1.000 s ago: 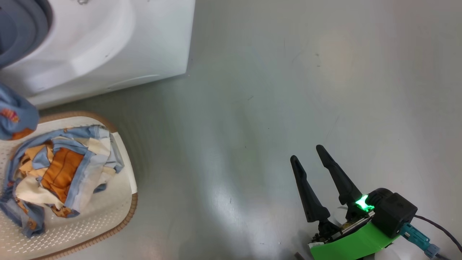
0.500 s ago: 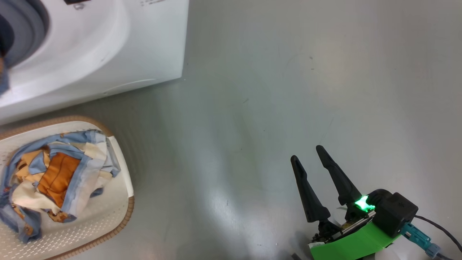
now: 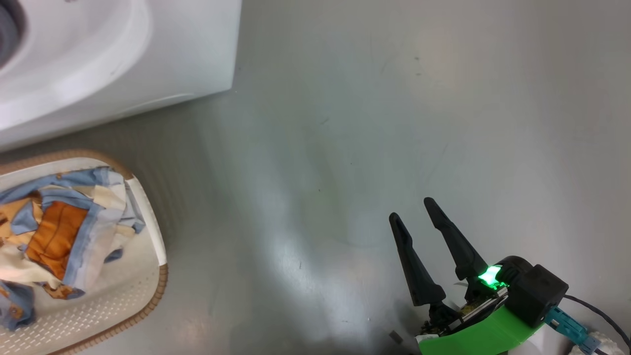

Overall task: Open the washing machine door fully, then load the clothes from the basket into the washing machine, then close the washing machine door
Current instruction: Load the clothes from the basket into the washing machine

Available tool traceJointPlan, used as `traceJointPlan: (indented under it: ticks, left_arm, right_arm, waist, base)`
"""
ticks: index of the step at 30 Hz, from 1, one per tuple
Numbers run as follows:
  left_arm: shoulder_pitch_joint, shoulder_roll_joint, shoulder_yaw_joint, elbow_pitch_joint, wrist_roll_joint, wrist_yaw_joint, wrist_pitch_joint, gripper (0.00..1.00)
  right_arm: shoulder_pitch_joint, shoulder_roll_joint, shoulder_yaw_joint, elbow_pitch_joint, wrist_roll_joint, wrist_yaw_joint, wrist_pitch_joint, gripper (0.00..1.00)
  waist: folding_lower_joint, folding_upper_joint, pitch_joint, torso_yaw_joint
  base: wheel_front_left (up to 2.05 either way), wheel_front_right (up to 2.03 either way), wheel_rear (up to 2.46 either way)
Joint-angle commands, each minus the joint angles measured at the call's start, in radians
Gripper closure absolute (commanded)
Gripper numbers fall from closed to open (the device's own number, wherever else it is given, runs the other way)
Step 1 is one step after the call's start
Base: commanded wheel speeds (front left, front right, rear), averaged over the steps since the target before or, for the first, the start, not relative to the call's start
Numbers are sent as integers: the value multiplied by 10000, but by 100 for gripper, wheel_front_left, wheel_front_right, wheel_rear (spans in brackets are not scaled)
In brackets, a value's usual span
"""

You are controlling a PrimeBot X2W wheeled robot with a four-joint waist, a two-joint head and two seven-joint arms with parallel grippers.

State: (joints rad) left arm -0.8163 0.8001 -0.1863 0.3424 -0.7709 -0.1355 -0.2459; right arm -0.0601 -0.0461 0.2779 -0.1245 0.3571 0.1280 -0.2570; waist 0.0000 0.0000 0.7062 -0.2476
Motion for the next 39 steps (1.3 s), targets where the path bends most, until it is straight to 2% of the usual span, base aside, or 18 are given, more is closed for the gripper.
traceJointPlan:
  ticks: [1,13,20,28,32,39]
  left_arm:
    - [-380,790,261,-21,-112,48,93,100]
    - [-1372,1100,-279,447,-368,48,462,100]
    - [-2062,1332,-316,71,-142,48,170,100]
    - [-2995,1567,76,-609,493,48,-140,100]
    - [-2966,1626,212,-818,588,48,-153,100]
    - [-2618,1826,-197,-683,312,48,-156,100]
  right_arm:
    - [287,-41,275,-280,73,27,-48,0]
    - [397,-41,681,-406,208,27,-48,0]
    - [408,-41,931,-467,217,27,-48,0]
    - [520,-41,1229,-476,329,27,-48,0]
    - [605,-41,1310,-499,376,27,-48,0]
    - [602,-41,1389,-557,436,27,-48,0]
  waist:
    - [0,0,209,-104]
    - [0,0,862,-393]
    - [0,0,1046,-589]
    - [0,0,985,-944]
    - [0,0,963,-1072]
    - [0,0,1029,-1195]
  base:
    - [0,0,0]
    - [0,0,0]
    - [0,0,0]
    - [0,0,0]
    - [0,0,0]
    - [0,0,0]
